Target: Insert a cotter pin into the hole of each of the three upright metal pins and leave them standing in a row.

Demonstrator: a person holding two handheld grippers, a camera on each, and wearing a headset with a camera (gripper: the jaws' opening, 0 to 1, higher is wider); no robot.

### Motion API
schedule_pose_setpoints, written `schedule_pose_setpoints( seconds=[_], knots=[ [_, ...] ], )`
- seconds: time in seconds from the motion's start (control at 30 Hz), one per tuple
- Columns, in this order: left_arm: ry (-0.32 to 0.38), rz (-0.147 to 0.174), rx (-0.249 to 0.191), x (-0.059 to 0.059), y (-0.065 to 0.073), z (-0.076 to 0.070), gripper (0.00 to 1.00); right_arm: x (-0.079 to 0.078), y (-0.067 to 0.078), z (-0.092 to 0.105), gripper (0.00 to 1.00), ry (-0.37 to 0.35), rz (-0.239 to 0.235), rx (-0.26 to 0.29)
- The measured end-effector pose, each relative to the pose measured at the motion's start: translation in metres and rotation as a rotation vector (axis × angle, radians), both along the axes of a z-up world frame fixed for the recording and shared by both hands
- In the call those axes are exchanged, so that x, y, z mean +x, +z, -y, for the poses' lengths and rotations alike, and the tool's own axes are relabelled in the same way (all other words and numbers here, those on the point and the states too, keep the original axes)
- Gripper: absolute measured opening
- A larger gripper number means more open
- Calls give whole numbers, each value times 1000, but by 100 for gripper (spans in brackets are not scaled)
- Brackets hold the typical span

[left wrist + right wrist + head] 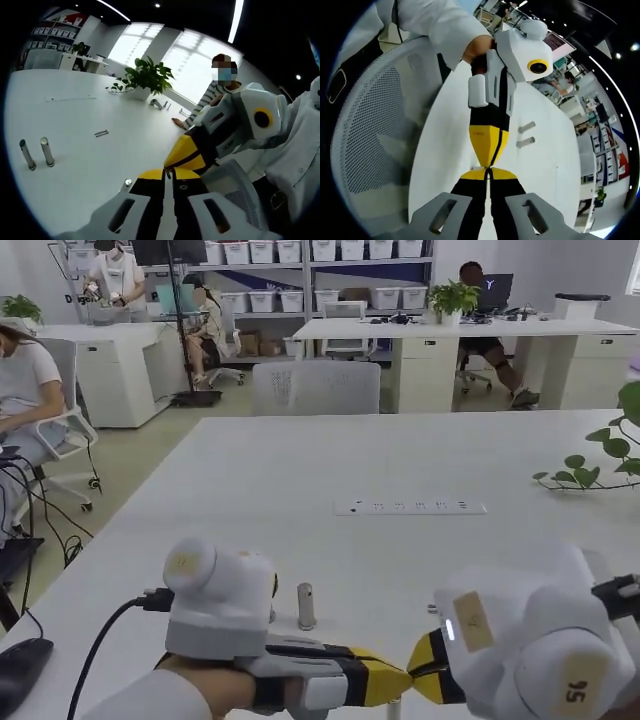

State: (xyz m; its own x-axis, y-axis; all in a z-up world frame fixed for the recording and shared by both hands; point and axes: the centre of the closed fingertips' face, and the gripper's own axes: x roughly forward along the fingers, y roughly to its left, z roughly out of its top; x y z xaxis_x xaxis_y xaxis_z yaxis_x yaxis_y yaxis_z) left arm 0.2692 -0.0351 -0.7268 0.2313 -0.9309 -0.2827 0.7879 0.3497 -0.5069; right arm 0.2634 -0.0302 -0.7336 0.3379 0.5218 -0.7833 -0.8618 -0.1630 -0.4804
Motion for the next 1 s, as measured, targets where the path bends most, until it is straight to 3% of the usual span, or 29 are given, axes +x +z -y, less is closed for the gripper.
schedule_pose_setpoints(
  seconds=[0.53,1.0],
  knots=[
    [9,-71,14,1,-7,3,0,-1,-5,4,2,-8,-18,-4],
    [4,-65,23,1,-7,3,0,-1,-4,4,3,-5,-21,-1]
  ],
)
